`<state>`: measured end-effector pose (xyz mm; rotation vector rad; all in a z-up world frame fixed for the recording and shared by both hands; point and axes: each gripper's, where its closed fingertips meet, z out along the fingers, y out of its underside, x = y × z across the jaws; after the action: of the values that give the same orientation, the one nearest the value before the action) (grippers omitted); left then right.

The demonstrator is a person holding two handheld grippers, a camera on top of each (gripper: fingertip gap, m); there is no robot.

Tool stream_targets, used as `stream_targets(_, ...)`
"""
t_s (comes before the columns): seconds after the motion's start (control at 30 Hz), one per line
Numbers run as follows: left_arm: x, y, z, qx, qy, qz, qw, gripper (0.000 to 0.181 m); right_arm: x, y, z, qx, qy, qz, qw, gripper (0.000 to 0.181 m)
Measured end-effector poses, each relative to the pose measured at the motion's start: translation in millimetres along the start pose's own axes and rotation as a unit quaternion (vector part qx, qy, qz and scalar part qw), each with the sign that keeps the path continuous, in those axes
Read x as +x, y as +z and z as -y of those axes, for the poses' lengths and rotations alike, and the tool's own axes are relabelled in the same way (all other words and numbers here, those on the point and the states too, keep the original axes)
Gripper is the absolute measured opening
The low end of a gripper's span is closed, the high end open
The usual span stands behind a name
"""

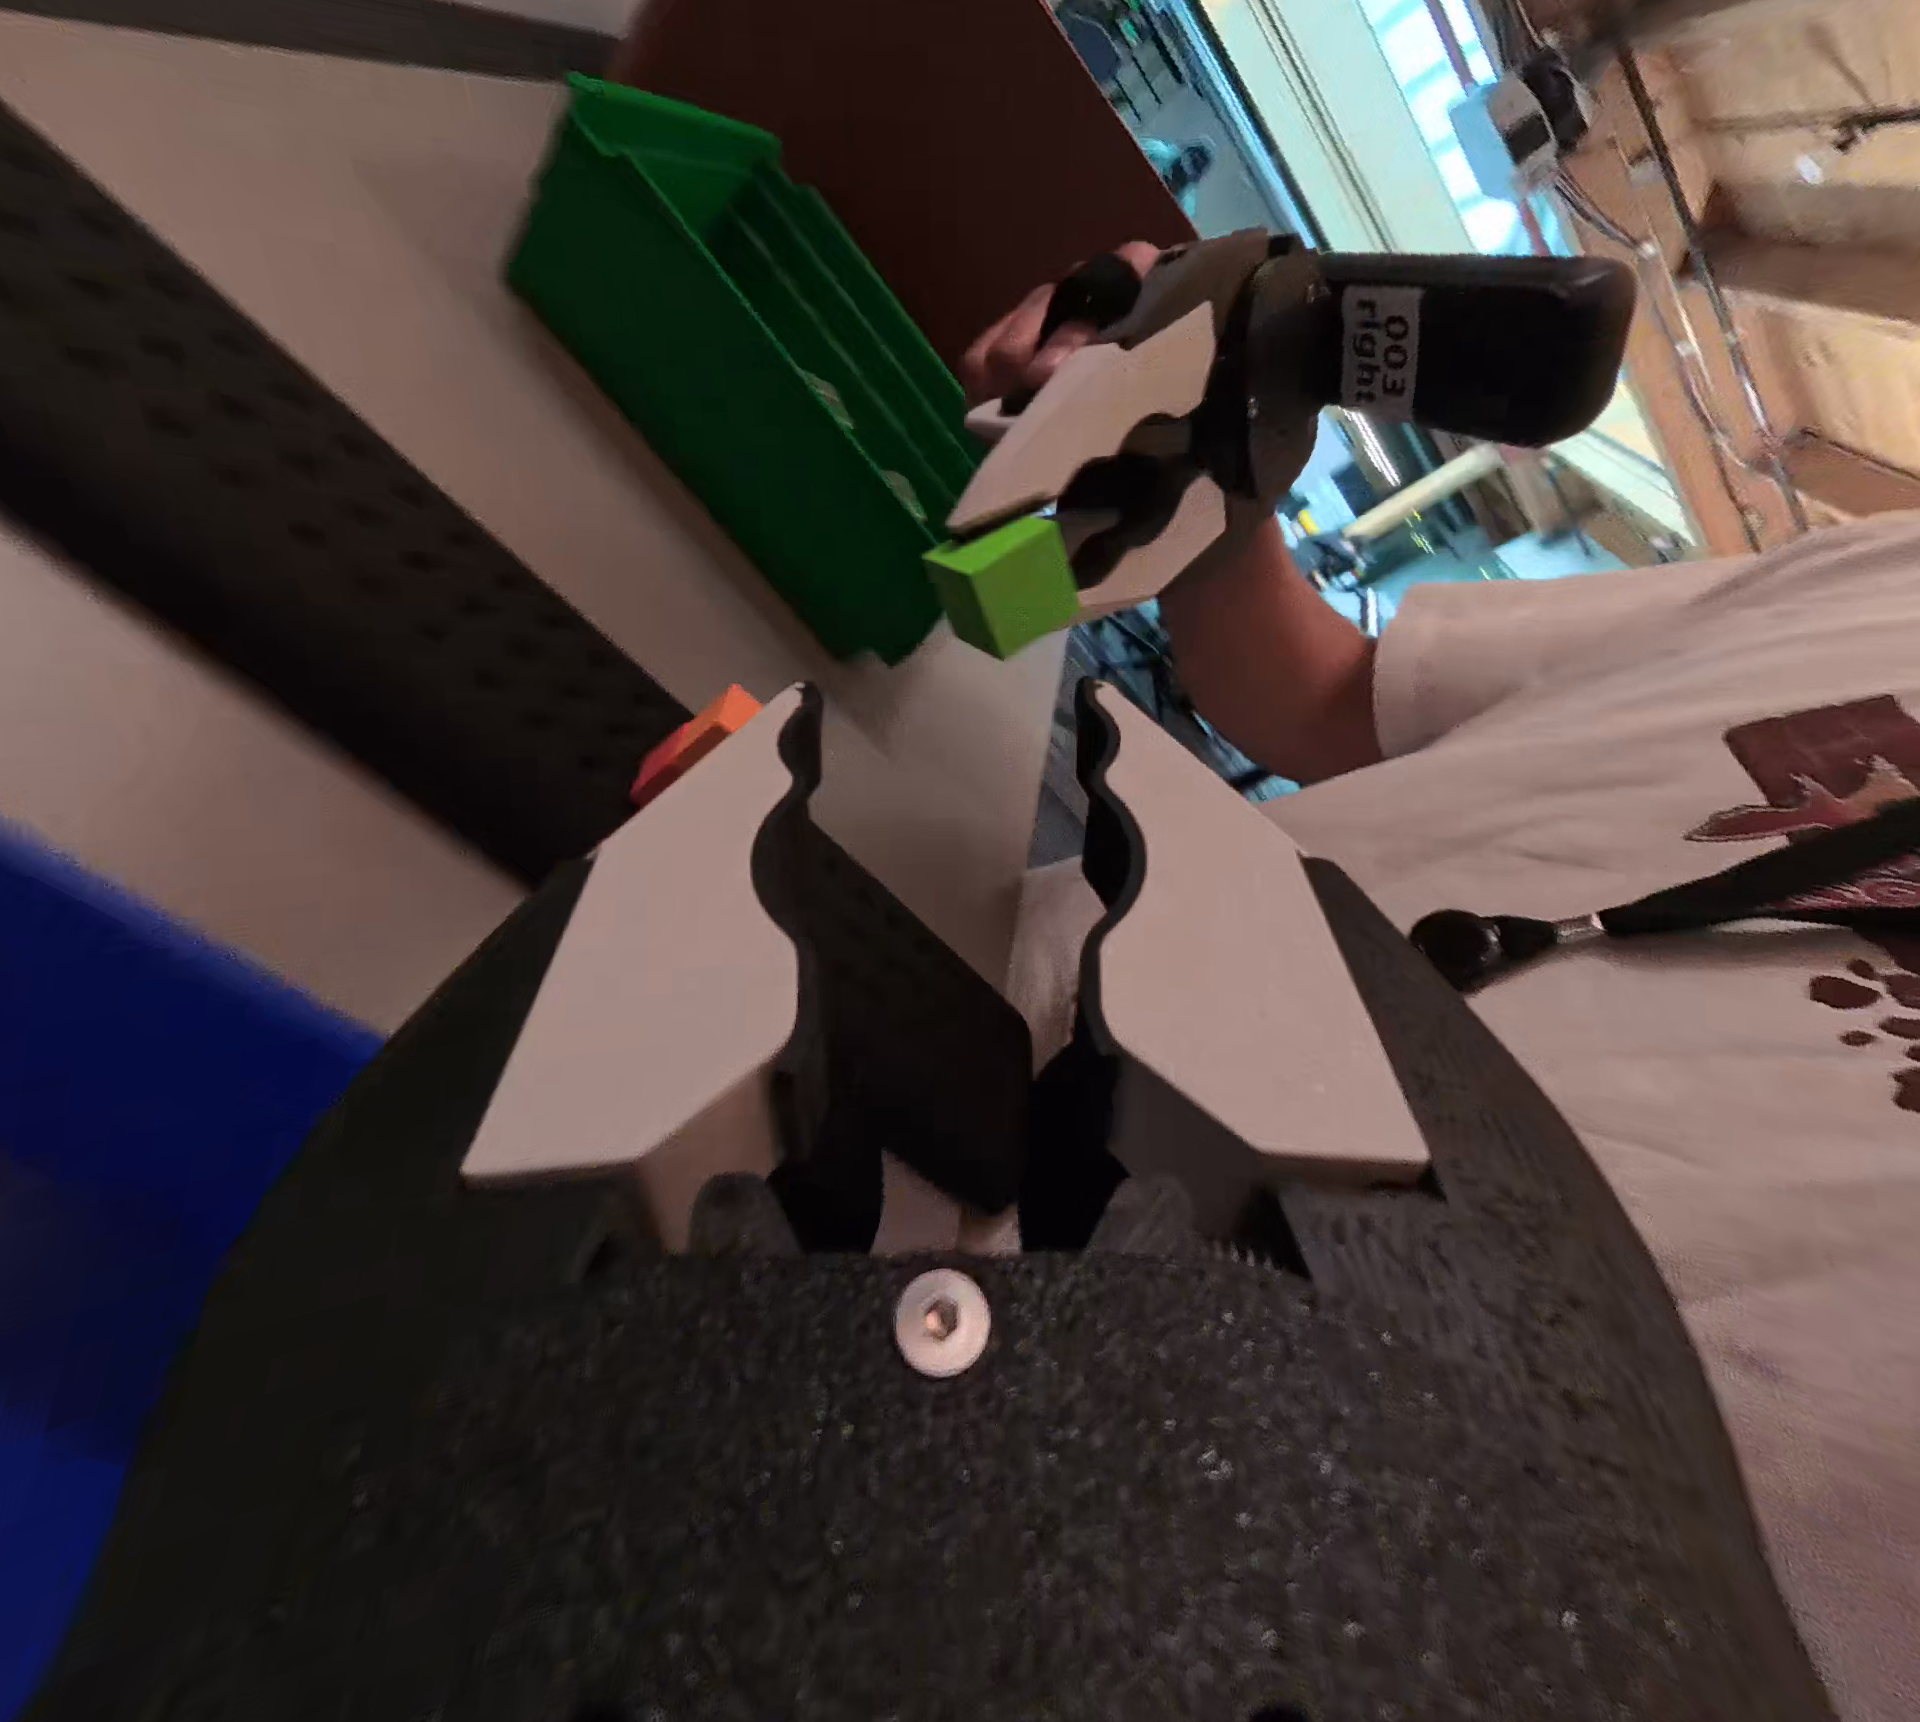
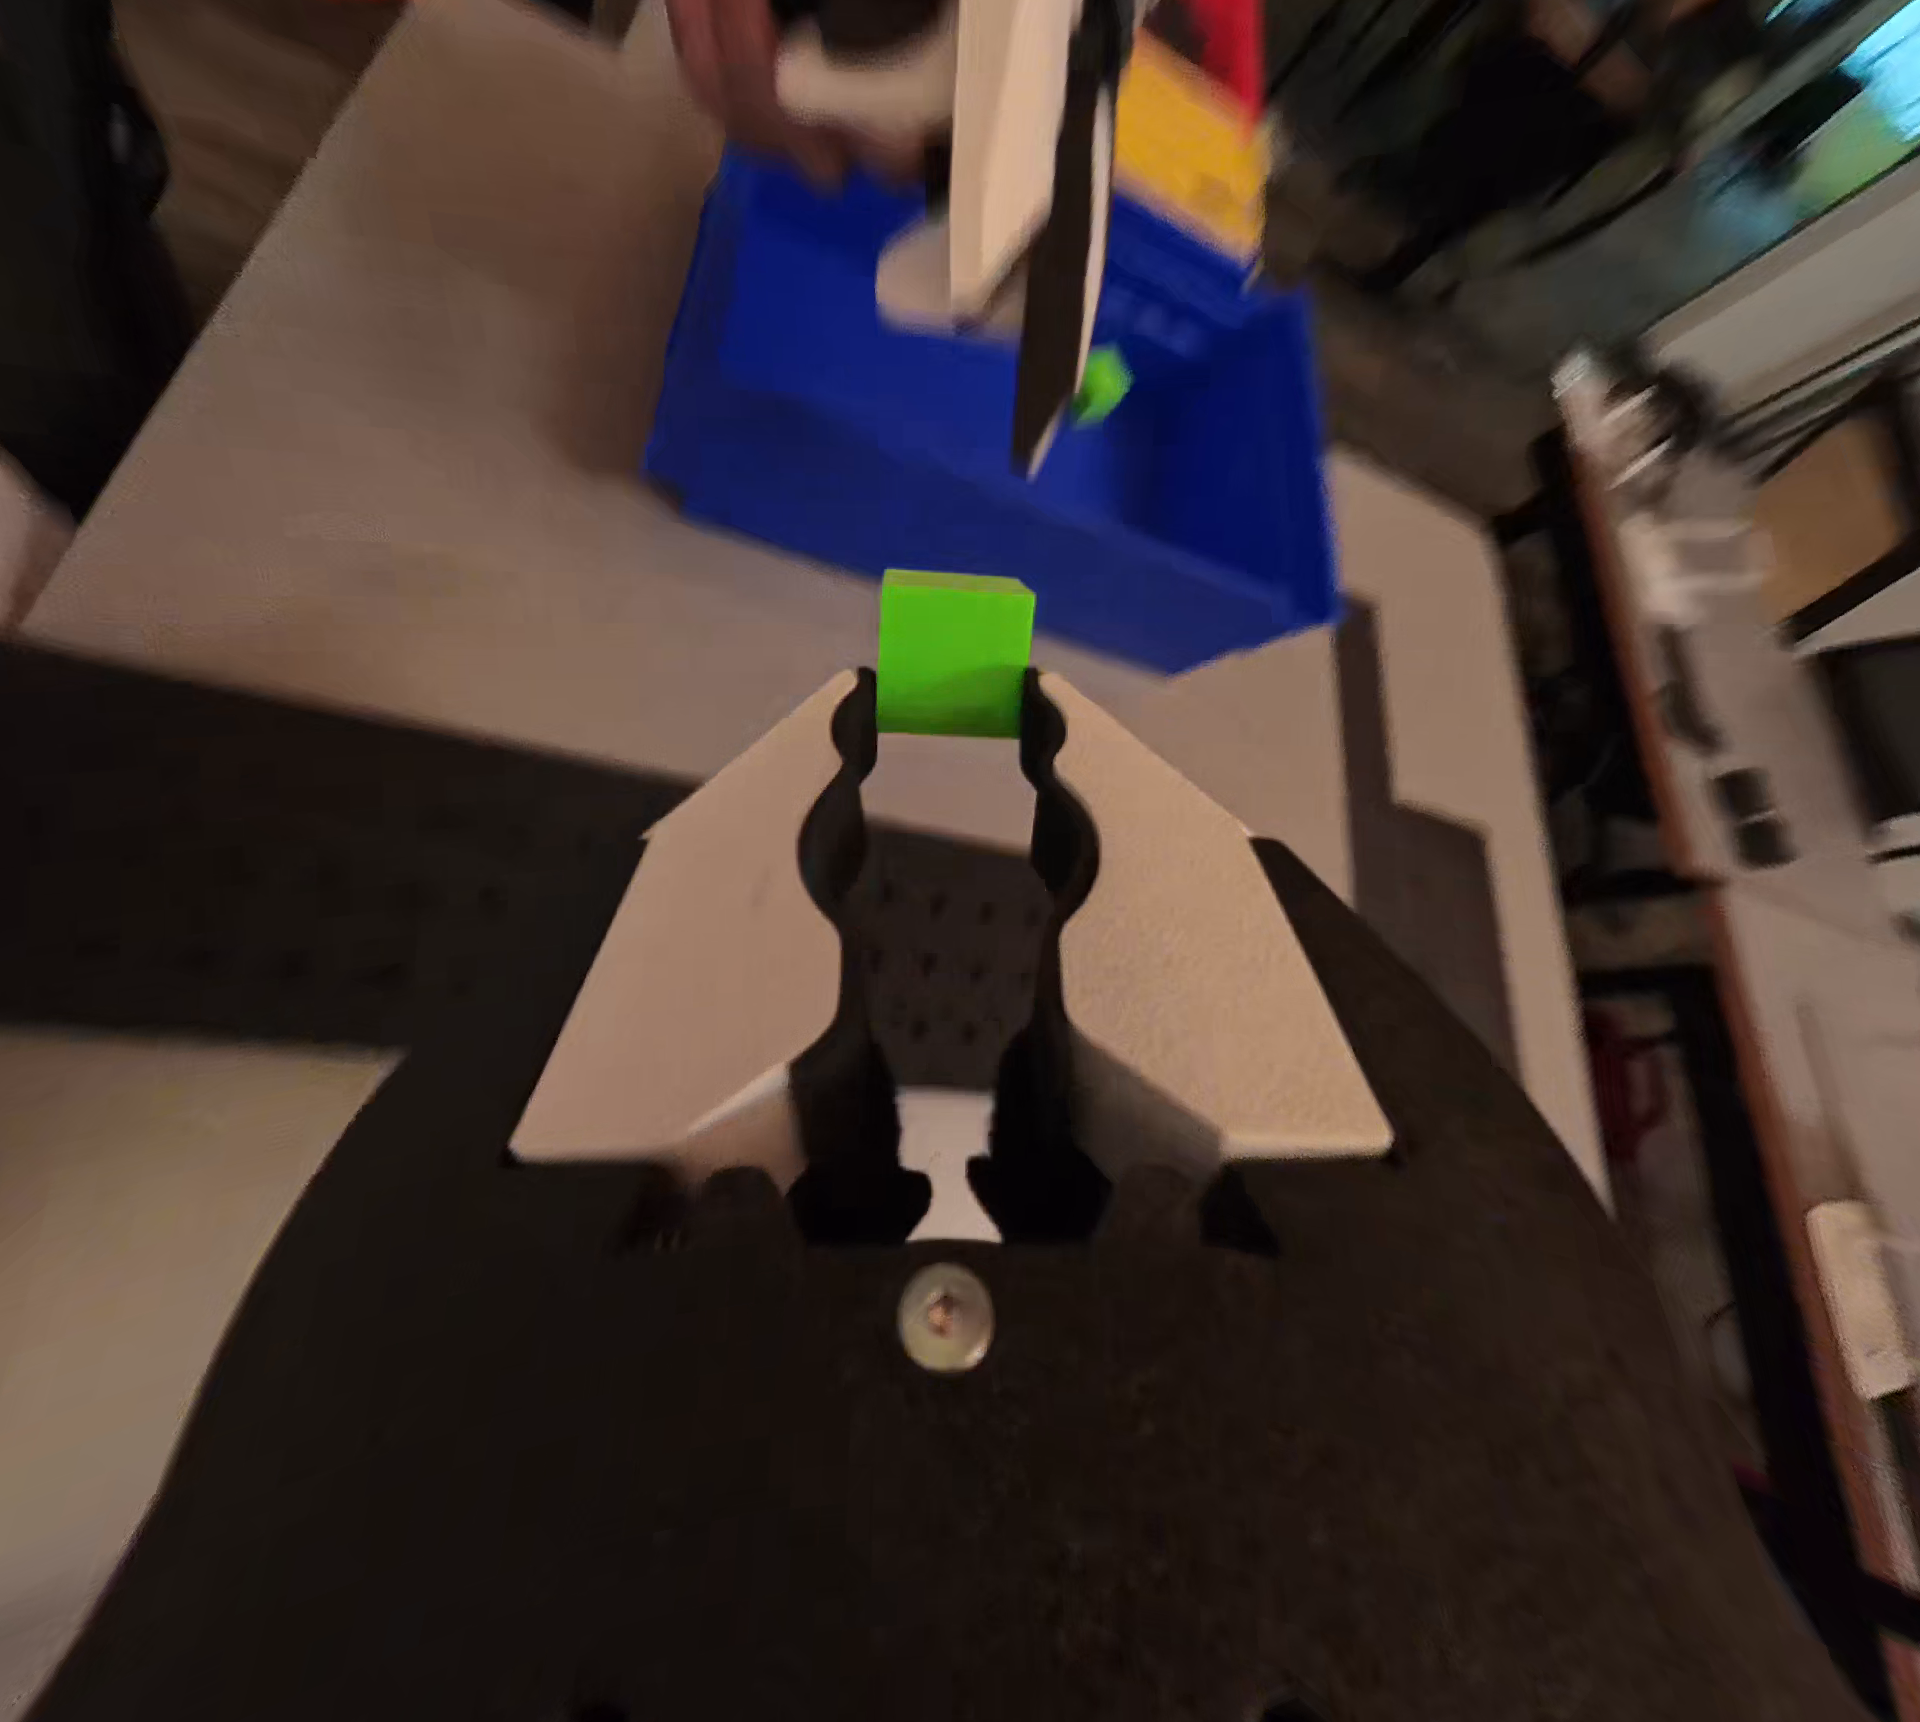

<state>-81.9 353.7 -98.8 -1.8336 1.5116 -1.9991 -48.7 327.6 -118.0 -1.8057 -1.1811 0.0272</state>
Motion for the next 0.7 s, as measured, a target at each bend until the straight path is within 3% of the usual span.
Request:
stream_targets(0.13, -1.3, -26.2, -21.8, 0.075, -0.026, 0.028, 0.996, 0.05, -19.2, 9.1, -61.7, -0.169, 0.029, 0.103, 0.98, 0.026)
stream_targets(0.27, -10.3, -33.7, -57.9, 0.081, -0.039, 0.079, 0.993, 0.05, -42.6, 6.4, -77.6, -0.271, 0.077, 0.175, 0.943, 0.026)
stream_targets(0.47, -9.1, -41.6, -65.0, 0.138, -0.06, 0.087, 0.985, 0.05, -48.1, 15.7, -87.5, -0.312, 0.058, 0.18, 0.931, 0.026)
stream_targets(0.7, -13.4, -46.5, -70.6, 0.122, -0.05, 0.107, 0.985, 0.049, -50.1, 22.8, -93.2, -0.311, 0.067, 0.192, 0.928, 0.026)
